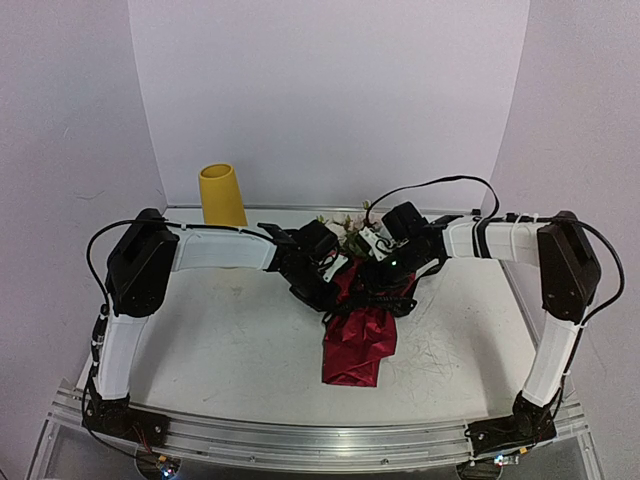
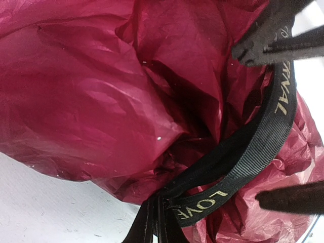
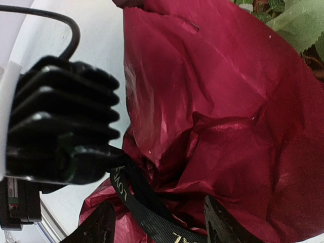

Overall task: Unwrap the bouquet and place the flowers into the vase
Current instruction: Untie the ribbon from the wrapping paper.

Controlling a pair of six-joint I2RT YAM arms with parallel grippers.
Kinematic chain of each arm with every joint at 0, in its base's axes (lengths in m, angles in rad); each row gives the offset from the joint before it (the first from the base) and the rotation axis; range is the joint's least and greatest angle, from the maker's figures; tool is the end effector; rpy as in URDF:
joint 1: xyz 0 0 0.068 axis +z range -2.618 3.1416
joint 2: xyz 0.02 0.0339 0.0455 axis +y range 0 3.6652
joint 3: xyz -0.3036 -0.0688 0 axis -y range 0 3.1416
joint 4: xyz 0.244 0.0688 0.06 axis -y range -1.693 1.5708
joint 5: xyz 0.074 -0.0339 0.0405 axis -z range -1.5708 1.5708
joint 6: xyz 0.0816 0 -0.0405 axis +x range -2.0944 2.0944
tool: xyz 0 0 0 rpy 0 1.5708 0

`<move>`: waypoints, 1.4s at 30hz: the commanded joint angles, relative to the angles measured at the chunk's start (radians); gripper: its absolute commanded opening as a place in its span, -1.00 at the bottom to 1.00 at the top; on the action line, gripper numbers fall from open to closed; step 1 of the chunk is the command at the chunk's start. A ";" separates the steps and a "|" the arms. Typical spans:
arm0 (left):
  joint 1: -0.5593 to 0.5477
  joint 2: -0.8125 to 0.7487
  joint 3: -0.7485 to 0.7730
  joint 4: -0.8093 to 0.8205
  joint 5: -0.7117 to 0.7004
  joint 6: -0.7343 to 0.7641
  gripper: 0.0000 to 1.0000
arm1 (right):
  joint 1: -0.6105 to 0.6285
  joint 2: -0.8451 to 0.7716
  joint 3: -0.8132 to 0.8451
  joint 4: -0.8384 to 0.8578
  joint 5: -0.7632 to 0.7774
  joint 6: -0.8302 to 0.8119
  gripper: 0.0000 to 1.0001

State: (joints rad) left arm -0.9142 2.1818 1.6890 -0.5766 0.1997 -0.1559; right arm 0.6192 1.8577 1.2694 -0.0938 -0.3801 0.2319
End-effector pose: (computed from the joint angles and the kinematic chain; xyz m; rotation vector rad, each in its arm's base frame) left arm 0.2994 -0.4151 0.1646 1.0831 2.5278 -0.5959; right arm 0.3558 0.2907 0.2248 -0.6598 2.2523 0.8689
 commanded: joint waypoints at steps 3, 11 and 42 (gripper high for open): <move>0.005 -0.024 0.043 0.000 -0.001 -0.003 -0.90 | 0.018 0.006 -0.014 -0.057 -0.013 -0.021 0.07; 0.004 -0.017 0.048 0.000 0.007 -0.010 -0.90 | 0.024 -0.013 -0.056 -0.057 -0.027 -0.030 -0.17; 0.003 -0.027 0.031 0.000 0.015 -0.012 -0.89 | 0.002 -0.199 -0.084 -0.049 0.199 0.004 -0.85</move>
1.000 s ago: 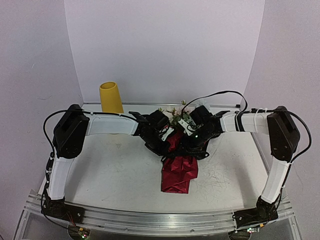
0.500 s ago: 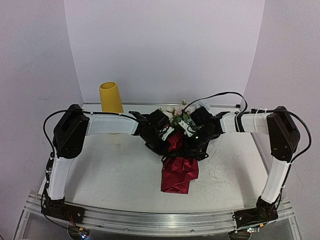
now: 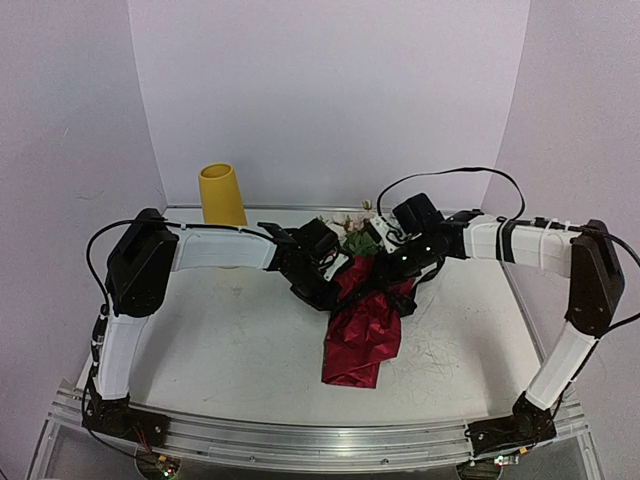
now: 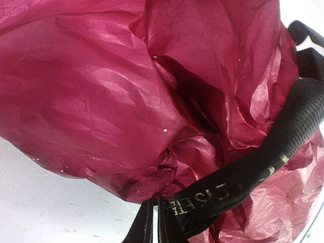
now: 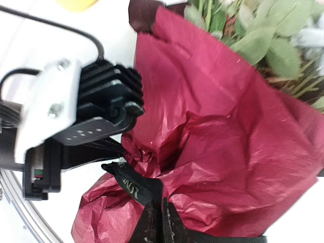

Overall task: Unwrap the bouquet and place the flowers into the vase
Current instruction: Untie the ribbon from the wrapping paper.

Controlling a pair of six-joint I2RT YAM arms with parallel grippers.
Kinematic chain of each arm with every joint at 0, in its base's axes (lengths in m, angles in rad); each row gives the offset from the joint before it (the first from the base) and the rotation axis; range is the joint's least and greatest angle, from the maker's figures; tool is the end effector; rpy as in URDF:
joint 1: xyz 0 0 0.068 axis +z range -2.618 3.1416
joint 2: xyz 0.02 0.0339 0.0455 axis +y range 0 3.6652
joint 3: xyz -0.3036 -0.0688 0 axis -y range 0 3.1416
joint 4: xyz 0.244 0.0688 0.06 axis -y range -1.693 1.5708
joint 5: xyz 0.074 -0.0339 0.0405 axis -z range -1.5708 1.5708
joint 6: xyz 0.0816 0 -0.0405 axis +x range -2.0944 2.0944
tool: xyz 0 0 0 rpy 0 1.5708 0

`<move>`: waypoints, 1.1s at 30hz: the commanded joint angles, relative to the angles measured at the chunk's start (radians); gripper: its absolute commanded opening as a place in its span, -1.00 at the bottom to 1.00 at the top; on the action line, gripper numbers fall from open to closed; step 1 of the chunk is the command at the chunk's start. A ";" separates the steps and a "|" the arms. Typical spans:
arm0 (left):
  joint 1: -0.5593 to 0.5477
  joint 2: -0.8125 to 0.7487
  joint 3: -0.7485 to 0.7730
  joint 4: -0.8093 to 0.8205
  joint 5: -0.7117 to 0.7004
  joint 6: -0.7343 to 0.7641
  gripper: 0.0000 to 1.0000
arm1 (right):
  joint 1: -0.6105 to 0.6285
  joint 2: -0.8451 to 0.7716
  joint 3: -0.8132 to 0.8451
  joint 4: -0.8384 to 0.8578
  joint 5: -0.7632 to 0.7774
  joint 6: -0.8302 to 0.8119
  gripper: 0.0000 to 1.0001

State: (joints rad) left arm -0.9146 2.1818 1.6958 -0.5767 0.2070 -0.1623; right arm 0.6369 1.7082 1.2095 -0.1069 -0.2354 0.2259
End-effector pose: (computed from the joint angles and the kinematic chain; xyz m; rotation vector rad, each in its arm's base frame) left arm 0.2996 -0.4165 0.1668 1.0774 2.5263 -0.6104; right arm 0.3349 0.2714 0.2629 -0.5960 2.1756 0.7351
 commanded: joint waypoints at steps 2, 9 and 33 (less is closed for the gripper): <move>0.003 -0.026 0.024 0.000 0.010 -0.005 -0.89 | -0.022 -0.058 -0.033 -0.036 0.054 0.015 -0.85; 0.002 -0.036 0.026 0.000 0.011 0.011 -0.88 | -0.040 -0.068 -0.055 -0.036 0.045 0.038 -0.93; 0.002 -0.024 0.062 0.000 0.016 0.023 -0.87 | -0.029 0.003 -0.109 -0.054 -0.144 -0.013 -0.28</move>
State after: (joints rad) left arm -0.9146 2.1818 1.7017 -0.5776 0.2104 -0.1539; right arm 0.5977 1.6871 1.1109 -0.1083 -0.3786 0.2313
